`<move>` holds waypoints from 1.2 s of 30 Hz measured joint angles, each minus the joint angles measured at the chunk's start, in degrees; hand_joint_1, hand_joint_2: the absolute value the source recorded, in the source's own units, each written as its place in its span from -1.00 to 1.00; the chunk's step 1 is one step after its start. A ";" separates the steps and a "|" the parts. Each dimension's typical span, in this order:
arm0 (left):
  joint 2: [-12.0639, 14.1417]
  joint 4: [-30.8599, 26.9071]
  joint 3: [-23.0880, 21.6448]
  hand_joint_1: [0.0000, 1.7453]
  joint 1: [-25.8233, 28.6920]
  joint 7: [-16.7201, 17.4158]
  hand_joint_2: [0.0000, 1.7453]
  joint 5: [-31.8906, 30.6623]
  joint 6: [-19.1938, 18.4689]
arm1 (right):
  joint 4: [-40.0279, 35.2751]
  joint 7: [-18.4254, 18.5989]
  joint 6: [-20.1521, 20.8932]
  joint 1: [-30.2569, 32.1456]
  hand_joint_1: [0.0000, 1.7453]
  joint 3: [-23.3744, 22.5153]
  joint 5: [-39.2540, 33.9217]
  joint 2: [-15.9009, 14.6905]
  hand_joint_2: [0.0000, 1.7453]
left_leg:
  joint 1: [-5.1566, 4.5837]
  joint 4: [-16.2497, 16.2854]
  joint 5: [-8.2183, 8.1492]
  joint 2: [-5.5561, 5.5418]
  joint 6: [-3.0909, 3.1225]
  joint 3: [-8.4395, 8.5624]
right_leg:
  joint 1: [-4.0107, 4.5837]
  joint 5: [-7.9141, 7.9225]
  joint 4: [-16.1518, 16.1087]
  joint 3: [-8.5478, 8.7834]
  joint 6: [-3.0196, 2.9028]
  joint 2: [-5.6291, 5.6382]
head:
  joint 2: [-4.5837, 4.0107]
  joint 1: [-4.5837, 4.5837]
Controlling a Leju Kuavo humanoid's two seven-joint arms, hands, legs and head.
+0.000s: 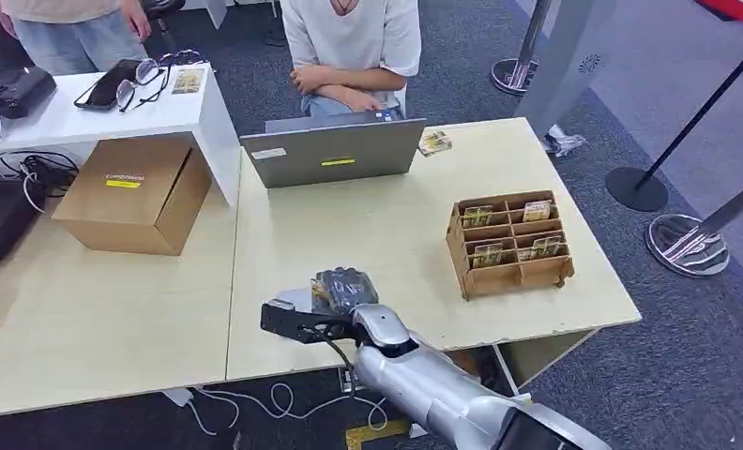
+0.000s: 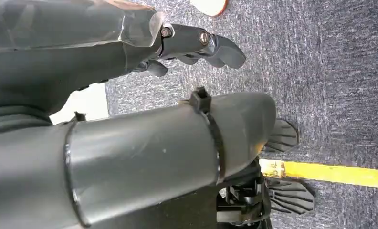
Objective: Pass the card to the sensor for recognition and then transmit it.
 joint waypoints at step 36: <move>0.09 0.00 0.02 -1.00 0.01 -1.51 -1.00 0.00 -0.24 | 1.86 2.23 1.68 -2.11 1.00 -0.02 3.02 2.14 1.00 | 0.01 0.00 0.04 0.02 -0.05 0.00 | 0.00 0.02 0.01 0.00 -0.02 0.01 | 0.00 0.02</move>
